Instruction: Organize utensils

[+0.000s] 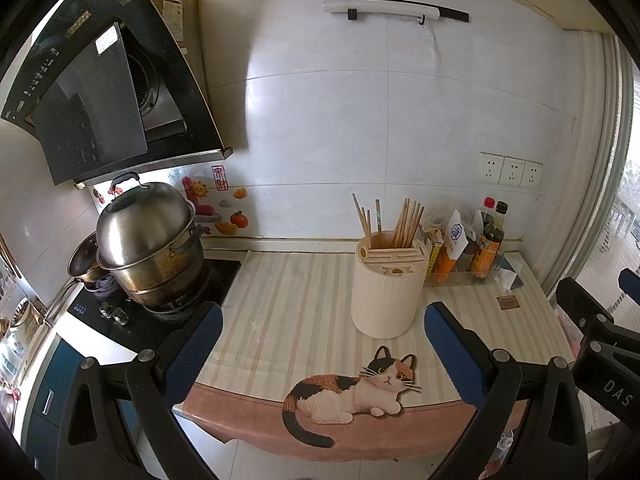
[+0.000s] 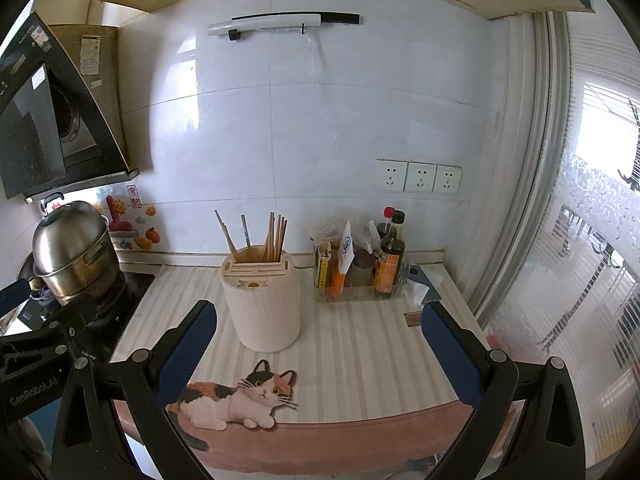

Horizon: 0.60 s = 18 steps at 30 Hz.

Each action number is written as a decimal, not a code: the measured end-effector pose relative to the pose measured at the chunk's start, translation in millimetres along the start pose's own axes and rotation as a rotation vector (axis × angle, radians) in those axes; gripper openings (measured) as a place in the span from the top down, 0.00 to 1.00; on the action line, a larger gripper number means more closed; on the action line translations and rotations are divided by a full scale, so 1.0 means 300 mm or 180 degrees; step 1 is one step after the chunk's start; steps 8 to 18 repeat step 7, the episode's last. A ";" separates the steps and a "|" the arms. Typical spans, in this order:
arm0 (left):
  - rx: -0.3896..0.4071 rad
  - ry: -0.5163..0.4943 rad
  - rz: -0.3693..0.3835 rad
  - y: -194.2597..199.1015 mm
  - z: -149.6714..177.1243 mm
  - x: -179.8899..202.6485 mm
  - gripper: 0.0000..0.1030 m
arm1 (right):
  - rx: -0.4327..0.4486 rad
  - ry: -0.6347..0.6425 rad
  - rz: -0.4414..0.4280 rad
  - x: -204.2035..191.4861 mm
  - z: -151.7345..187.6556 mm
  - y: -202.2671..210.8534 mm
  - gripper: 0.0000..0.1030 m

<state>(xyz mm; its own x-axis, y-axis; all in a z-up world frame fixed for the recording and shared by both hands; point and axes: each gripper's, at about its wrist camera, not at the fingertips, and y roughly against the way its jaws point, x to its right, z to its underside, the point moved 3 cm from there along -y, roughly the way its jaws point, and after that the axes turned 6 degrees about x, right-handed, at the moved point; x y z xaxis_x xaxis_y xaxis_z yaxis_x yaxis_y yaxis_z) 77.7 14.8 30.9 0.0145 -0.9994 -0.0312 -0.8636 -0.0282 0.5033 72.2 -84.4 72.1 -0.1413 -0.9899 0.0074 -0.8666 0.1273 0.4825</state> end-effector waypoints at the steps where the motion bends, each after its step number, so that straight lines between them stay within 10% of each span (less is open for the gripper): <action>1: -0.0006 0.0003 0.0002 -0.003 0.000 0.002 0.00 | -0.0001 0.0000 0.0002 -0.001 -0.002 -0.003 0.00; 18: -0.0035 0.0027 0.0038 -0.019 -0.002 0.008 0.00 | -0.0002 -0.0004 0.0015 -0.004 -0.005 -0.007 0.00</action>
